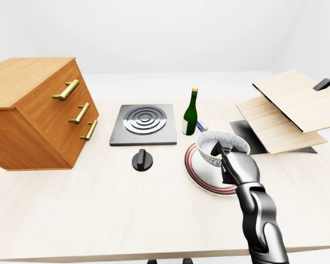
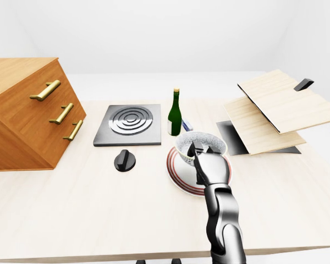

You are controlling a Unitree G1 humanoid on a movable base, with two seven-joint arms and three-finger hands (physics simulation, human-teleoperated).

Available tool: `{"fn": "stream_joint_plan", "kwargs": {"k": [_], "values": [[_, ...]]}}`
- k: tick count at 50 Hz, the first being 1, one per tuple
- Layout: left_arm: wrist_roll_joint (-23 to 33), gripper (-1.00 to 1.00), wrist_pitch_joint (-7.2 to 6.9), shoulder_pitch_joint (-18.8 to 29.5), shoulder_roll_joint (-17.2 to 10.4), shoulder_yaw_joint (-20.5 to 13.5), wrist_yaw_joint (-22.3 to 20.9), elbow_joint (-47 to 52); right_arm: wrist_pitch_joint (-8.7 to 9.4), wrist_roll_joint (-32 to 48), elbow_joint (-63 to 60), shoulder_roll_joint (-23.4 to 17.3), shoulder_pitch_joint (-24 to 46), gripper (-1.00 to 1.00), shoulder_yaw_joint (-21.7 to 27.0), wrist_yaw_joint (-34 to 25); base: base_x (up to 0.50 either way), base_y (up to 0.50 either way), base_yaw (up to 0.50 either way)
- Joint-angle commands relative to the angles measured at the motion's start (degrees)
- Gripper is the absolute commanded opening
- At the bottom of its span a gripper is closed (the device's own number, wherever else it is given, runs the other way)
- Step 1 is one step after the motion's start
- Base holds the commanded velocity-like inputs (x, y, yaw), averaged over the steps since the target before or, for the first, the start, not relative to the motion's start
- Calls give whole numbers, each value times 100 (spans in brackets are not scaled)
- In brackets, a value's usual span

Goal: Pick up the akita bowl and put it on the plate.

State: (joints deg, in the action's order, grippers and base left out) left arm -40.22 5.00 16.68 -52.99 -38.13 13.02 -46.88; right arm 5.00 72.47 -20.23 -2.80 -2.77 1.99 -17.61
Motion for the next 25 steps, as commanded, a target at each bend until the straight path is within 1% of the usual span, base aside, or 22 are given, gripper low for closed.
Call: {"fn": "stream_joint_plan", "kwargs": {"k": [1, 20, 25], "values": [[-7, 100, 0, 1, 1, 0, 0, -1, 0, -119, 222, -57, 44, -100, 14, 302, 0, 0, 0], [-8, 100, 0, 0, 0, 2, -3, 0, 0, -247, 512, -132, 105, -100, 41, 512, 0, 0, 0], [-10, 100, 0, 1, 0, 1, -4, 0, 0, -341, 678, -133, 96, -100, 49, 648, 0, 0, 0]]}}
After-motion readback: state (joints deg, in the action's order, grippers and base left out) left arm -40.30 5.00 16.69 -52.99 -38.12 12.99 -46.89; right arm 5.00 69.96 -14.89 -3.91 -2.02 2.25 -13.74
